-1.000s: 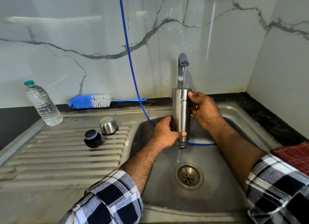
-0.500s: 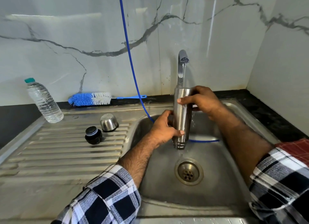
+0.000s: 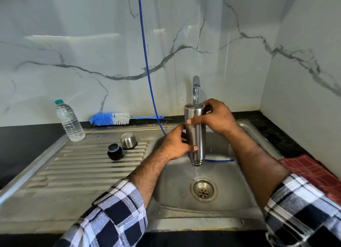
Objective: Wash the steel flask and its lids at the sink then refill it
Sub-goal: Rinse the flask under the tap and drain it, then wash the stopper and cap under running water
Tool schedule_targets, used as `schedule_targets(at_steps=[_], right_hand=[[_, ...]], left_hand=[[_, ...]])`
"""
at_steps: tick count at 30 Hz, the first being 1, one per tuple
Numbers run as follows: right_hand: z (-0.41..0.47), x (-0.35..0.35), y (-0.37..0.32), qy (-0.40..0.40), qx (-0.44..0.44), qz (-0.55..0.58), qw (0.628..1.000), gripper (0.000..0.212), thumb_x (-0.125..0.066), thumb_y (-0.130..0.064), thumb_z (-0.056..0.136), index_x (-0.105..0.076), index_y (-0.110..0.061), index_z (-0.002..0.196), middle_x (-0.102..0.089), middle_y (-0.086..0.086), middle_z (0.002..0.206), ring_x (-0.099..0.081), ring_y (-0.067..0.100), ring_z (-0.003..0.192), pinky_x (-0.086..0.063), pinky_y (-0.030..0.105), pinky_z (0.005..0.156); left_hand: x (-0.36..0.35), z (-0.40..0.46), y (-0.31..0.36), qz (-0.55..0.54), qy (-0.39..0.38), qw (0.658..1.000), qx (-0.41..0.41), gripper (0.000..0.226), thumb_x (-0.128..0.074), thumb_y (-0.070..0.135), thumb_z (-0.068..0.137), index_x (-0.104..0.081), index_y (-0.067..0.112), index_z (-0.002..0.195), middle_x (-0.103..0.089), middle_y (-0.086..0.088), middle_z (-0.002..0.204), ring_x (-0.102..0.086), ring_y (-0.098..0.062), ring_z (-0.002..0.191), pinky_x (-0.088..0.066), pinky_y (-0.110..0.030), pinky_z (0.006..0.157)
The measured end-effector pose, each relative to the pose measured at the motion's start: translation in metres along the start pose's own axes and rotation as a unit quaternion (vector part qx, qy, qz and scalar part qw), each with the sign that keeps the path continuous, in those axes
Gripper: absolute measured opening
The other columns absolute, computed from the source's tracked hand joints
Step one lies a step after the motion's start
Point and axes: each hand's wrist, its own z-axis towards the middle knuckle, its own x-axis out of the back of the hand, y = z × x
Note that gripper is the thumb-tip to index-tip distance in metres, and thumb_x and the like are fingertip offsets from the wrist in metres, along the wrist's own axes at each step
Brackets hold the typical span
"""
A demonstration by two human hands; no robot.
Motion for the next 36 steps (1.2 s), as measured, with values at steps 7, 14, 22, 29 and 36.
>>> schedule_targets(at_steps=[7, 14, 22, 29, 36], right_hand=[[-0.016, 0.005, -0.056, 0.001, 0.050, 0.002, 0.999, 0.073, -0.100, -0.038, 0.061, -0.065, -0.020, 0.123, -0.070, -0.007, 0.106, -0.068, 0.011, 0.096, -0.051, 0.025, 0.072], [-0.024, 0.014, -0.105, 0.015, 0.095, -0.007, 0.995, 0.069, -0.099, -0.041, 0.062, -0.066, -0.022, 0.120, -0.070, -0.007, 0.107, -0.066, 0.009, 0.096, -0.055, 0.032, 0.079], [-0.045, -0.009, -0.080, -0.008, 0.062, -0.017, 0.998, 0.067, -0.100, -0.039, 0.061, -0.066, -0.023, 0.117, -0.071, -0.007, 0.105, -0.068, 0.013, 0.096, -0.058, 0.033, 0.081], [-0.045, -0.023, -0.072, -0.019, 0.044, -0.001, 0.999, 0.074, -0.101, -0.036, 0.061, -0.065, -0.018, 0.123, -0.071, -0.007, 0.104, -0.071, 0.016, 0.097, -0.063, 0.044, 0.090], [-0.027, -0.057, -0.121, -0.055, 0.109, 0.062, 0.991, 0.097, -0.102, -0.028, 0.052, -0.056, -0.047, 0.136, -0.070, 0.004, 0.108, -0.074, 0.025, 0.097, -0.066, 0.052, 0.081]], left_hand=[[0.044, -0.035, 0.034, 0.034, 0.047, 0.998, -0.021, 0.062, -0.093, 0.013, 0.077, -0.058, 0.024, 0.127, -0.069, 0.009, 0.108, -0.069, -0.016, 0.104, -0.060, -0.041, 0.095], [0.079, -0.056, 0.069, 0.051, 0.078, 0.995, -0.039, 0.063, -0.092, 0.012, 0.080, -0.055, 0.020, 0.130, -0.068, 0.009, 0.101, -0.073, -0.014, 0.093, -0.058, -0.027, 0.077], [0.060, -0.080, 0.036, 0.051, 0.084, 0.995, -0.020, 0.061, -0.091, 0.012, 0.080, -0.056, 0.024, 0.130, -0.064, 0.014, 0.107, -0.068, -0.012, 0.098, -0.056, -0.027, 0.083], [0.059, -0.083, 0.020, 0.055, 0.088, 0.995, 0.002, 0.073, -0.089, 0.015, 0.080, -0.050, 0.040, 0.137, -0.069, 0.008, 0.114, -0.072, -0.015, 0.098, -0.063, -0.043, 0.091], [0.117, -0.096, 0.025, 0.027, 0.138, 0.990, -0.007, 0.063, -0.093, 0.016, 0.079, -0.055, 0.023, 0.129, -0.068, 0.006, 0.116, -0.069, -0.010, 0.100, -0.061, -0.034, 0.091]])
